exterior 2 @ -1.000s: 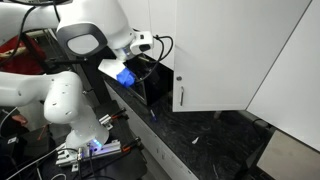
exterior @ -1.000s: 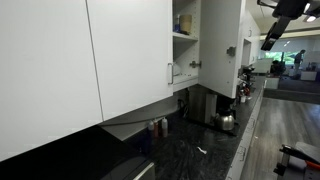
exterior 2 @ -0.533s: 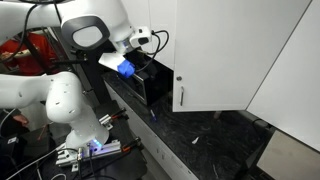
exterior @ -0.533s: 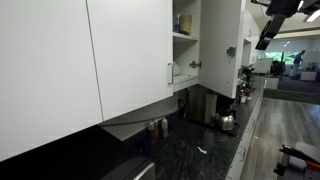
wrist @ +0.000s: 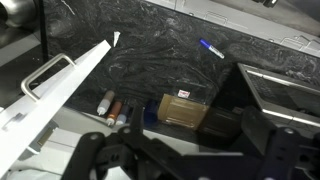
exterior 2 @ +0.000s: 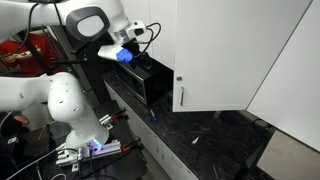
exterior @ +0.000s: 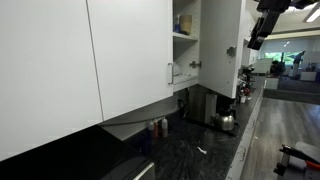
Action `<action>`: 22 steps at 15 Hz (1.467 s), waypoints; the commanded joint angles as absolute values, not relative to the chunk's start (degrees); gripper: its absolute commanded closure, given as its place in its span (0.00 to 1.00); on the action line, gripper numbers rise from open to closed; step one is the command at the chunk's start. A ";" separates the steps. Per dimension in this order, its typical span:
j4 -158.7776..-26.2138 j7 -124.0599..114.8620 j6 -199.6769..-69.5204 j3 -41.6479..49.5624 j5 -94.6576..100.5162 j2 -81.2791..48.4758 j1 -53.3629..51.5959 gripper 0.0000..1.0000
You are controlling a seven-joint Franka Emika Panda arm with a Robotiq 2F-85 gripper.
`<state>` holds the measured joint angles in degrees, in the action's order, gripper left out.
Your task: Open the right cabinet door
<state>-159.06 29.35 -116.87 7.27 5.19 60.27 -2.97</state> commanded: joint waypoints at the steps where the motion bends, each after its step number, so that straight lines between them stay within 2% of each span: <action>1: -158.95 27.14 -117.82 3.76 8.38 58.36 -5.65 0.00; 8: -158.93 26.76 -123.52 0.42 15.73 52.79 -8.35 0.00; 15: -157.77 21.27 -139.72 -1.62 25.53 43.03 -4.28 0.00; 18: -157.66 13.03 -150.58 -5.38 34.11 39.47 2.61 0.00; 22: -155.75 -2.30 -156.76 -13.95 49.23 37.79 14.38 0.00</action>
<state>-158.20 6.60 -153.64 -7.52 40.57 39.99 5.99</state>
